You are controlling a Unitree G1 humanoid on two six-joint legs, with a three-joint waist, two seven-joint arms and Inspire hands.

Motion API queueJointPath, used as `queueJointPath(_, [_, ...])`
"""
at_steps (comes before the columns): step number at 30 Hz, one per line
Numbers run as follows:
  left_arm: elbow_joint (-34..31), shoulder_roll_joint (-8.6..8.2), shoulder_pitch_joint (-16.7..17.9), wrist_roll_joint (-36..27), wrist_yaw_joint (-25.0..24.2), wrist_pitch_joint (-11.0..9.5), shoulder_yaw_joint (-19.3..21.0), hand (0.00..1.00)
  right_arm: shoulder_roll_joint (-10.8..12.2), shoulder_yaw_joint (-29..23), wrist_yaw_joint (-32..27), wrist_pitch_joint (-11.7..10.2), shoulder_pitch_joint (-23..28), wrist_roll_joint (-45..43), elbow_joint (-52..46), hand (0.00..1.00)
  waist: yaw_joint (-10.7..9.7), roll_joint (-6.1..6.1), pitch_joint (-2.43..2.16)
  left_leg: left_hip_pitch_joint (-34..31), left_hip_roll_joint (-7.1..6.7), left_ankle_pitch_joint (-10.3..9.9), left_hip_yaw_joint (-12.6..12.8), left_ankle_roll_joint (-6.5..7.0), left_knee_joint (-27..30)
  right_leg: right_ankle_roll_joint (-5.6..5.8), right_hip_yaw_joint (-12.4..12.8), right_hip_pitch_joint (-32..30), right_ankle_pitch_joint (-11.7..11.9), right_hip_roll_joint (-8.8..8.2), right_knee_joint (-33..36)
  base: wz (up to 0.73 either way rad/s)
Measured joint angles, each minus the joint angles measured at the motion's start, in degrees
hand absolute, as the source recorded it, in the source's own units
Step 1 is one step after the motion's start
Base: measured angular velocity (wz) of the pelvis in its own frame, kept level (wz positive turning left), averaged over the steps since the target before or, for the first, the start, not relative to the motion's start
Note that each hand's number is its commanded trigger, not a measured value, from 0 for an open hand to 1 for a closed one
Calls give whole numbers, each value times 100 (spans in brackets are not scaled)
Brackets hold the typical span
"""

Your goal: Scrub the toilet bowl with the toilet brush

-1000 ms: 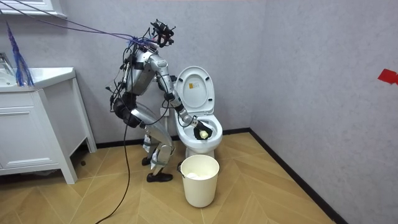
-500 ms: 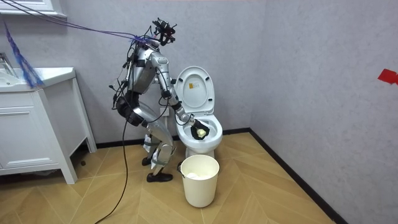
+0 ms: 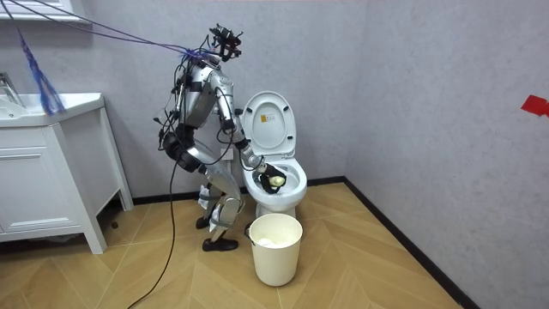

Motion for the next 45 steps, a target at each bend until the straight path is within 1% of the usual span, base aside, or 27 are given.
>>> queueJointPath(2, [-15, -64, 0, 0, -59, 0, 0, 0, -37, -5, 1, 18, 38, -21, -21, 100, 30, 1, -1, 17, 2, -20, 39, 29, 19, 10, 39, 2, -5, -14, 16, -3])
queueJointPath(4, [-28, -161, -64, -18, -158, -15, -42, 0, -144, 16, 15, 14, 119, 5, -20, 100, 161, 3, -2, 60, 11, -59, 55, 46, 78, 23, 71, 20, -12, -5, 54, -10])
queueJointPath(6, [-35, -188, -170, -60, -256, -14, -118, 0, -194, 31, 53, 2, 148, 109, -10, 100, 243, 12, -6, 85, 22, -89, 38, 54, 117, 37, 91, 49, -15, 16, 68, -7])
queueJointPath(7, [-34, -228, -240, -42, -354, -30, -127, 0, -221, 58, 60, -5, 164, 274, 30, 100, 320, 28, -6, 105, 31, -106, 20, 51, 148, 36, 69, 93, -15, 18, 72, -5])
queueJointPath(9, [-43, -287, -301, 60, -402, -51, -138, 0, -237, 115, 68, -14, 164, 550, 139, 100, 379, 47, -4, 154, 1, -108, -3, 55, 144, 50, 42, 172, -22, -8, 69, 6])
queueJointPath(11, [-25, -290, -338, 223, -446, -100, -138, 0, -237, 151, 148, -14, 139, 831, 231, 100, 497, 53, 2, 202, -11, -109, -16, 60, 143, 65, 48, 230, -27, -15, 63, 4])
queueJointPath(12, [-7, -289, -337, 293, -443, -133, -138, 0, -237, 235, 277, -15, 46, 989, 302, 100, 536, 51, 2, 219, -18, -110, -30, 61, 144, 80, 56, 255, -23, -3, 55, 0])
queueJointPath(14, [11, -285, -364, 458, -425, -137, -133, 0, -237, 271, 535, -28, -103, 1128, 362, 100, 579, 36, 14, 203, -15, -111, -46, 63, 164, 90, 55, 255, -24, 8, 57, 0])
queueJointPath(15, [51, -285, -407, 508, -420, -138, -133, 0, -236, 323, 741, -74, -261, 1157, 454, 100, 592, 23, 22, 173, -14, -111, -61, 63, 182, 92, 48, 239, -22, 14, 60, 0])
queueJointPath(18, [160, -285, -564, 697, -324, -206, -133, 0, -234, 525, 1207, -146, -641, 1232, 708, 100, 657, -46, 65, 114, -15, -106, -67, 59, 190, 115, 45, 185, 1, -13, 51, -2])
queueJointPath(19, [183, -286, -602, 701, -301, -252, -133, 0, -238, 550, 1397, -200, -847, 1269, 802, 100, 679, -67, 65, 73, -15, -99, -56, 55, 191, 136, 63, 131, 19, -5, 48, -5])
queueJointPath(20, [197, -286, -618, 710, -296, -268, -133, 0, -238, 561, 1494, -213, -930, 1250, 844, 100, 680, -74, 62, 45, -15, -91, -48, 62, 191, 138, 75, 99, 33, 3, 48, -6])
queueJointPath(22, [277, -287, -663, 747, -234, -332, -133, 0, -241, 626, 1730, -260, -1212, 1119, 1004, 100, 696, -80, 66, -29, -15, -55, -16, 116, 203, 112, 95, 10, 90, 3, 54, -6])
queueJointPath(23, [286, -286, -672, 769, -223, -340, -133, 0, -244, 656, 1769, -261, -1262, 1119, 1040, 100, 710, -80, 66, -41, -14, -55, -14, 118, 205, 111, 97, -1, 99, 6, 51, -7])
queueJointPath(25, [271, -285, -715, 832, -198, -350, -133, 0, -245, 703, 1949, -254, -1495, 1120, 1210, 100, 800, -112, 72, -120, -4, -41, 22, 127, 207, 118, 146, -116, 121, 12, 58, -8])
queueJointPath(28, [172, -282, -748, 838, -192, -351, -132, 0, -242, 714, 2067, -244, -1709, 1121, 1435, 100, 883, -134, 85, -203, -4, -26, 38, 131, 207, 79, 156, -212, 154, 7, 68, -1])
queueJointPath(30, [133, -281, -750, 897, -201, -351, -132, 0, -243, 720, 2069, -206, -1731, 1121, 1496, 100, 939, -144, 92, -214, -5, -26, 44, 130, 199, 77, 157, -228, 155, 2, 73, 0])
queueJointPath(38, [118, -281, -756, 1080, -105, -346, -132, 0, -245, 709, 2135, -225, -1828, 1108, 1762, 100, 971, -201, 131, -209, -24, -23, 45, 125, 169, 74, 137, -223, 126, -30, 94, 3])
queueJointPath(45, [110, -281, -788, 1137, -61, -347, -133, 0, -257, 696, 2039, -265, -1832, 879, 1843, 100, 957, -192, 125, -263, -106, -16, 35, 141, 206, 87, 107, -263, 113, -142, 163, 3])
